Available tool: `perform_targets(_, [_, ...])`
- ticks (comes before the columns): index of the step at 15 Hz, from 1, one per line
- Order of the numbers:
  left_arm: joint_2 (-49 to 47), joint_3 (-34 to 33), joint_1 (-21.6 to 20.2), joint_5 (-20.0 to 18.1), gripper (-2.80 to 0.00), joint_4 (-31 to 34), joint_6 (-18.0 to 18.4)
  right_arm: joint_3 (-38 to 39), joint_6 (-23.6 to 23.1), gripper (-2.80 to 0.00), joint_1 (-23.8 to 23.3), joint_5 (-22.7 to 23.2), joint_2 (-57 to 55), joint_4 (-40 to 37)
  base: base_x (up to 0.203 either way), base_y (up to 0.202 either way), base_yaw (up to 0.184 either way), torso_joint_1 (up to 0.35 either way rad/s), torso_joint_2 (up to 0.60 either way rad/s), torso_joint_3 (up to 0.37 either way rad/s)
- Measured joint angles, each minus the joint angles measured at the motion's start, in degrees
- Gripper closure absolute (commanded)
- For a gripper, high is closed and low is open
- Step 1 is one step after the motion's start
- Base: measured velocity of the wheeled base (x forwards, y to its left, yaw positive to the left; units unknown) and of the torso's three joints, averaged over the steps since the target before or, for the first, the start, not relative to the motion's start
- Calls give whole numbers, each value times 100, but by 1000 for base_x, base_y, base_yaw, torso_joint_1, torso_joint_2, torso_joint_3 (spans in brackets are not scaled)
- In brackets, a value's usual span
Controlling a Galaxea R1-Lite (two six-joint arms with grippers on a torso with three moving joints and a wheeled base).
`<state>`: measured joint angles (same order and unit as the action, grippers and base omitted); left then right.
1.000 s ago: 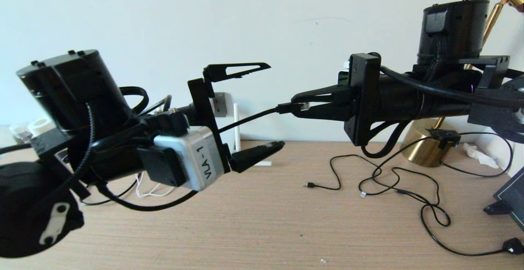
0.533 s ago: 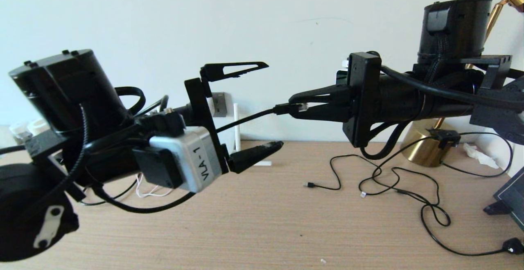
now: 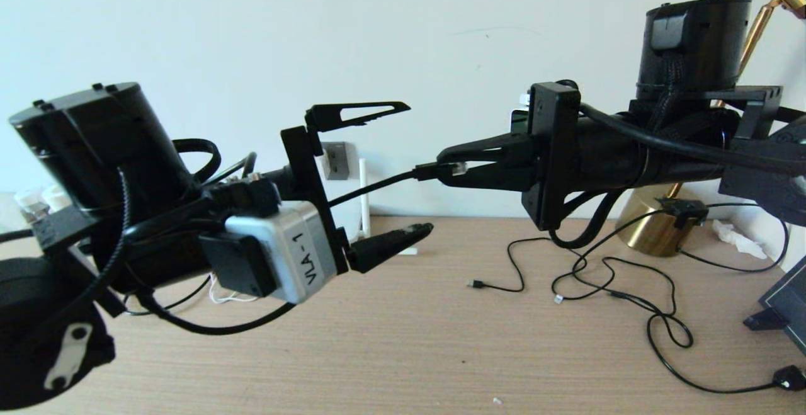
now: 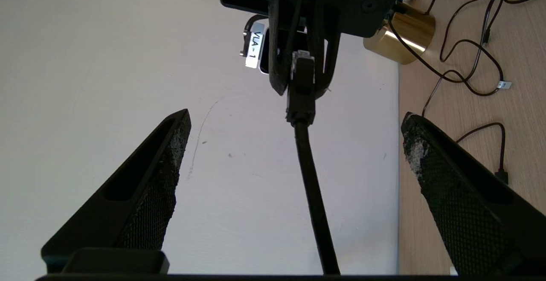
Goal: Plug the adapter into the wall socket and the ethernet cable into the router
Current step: Hand it to the other hand
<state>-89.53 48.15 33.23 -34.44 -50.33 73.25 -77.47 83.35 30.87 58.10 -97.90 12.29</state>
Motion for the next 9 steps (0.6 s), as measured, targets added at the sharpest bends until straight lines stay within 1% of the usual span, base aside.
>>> perform_targets(3, [15, -4, 1, 2, -280, -2, 0, 0, -16, 0, 66, -9, -44, 2, 0, 0, 0, 0, 0, 0])
perform_targets(4, [12, -4, 6, 1, -30, 0, -2, 0, -16, 0, 77, -7, -61, 5, 0, 0, 0, 0, 0, 0])
perform_targets(5, [12, -2, 9, 1, 0, -2, -10, -1, -16, 0, 80, -9, -74, 6, 0, 0, 0, 0, 0, 0])
perform_targets(9, [-2, 7, 23, 5, 0, -3, -27, -6, -16, 0, 85, -11, -89, 9, 0, 0, 0, 0, 0, 0])
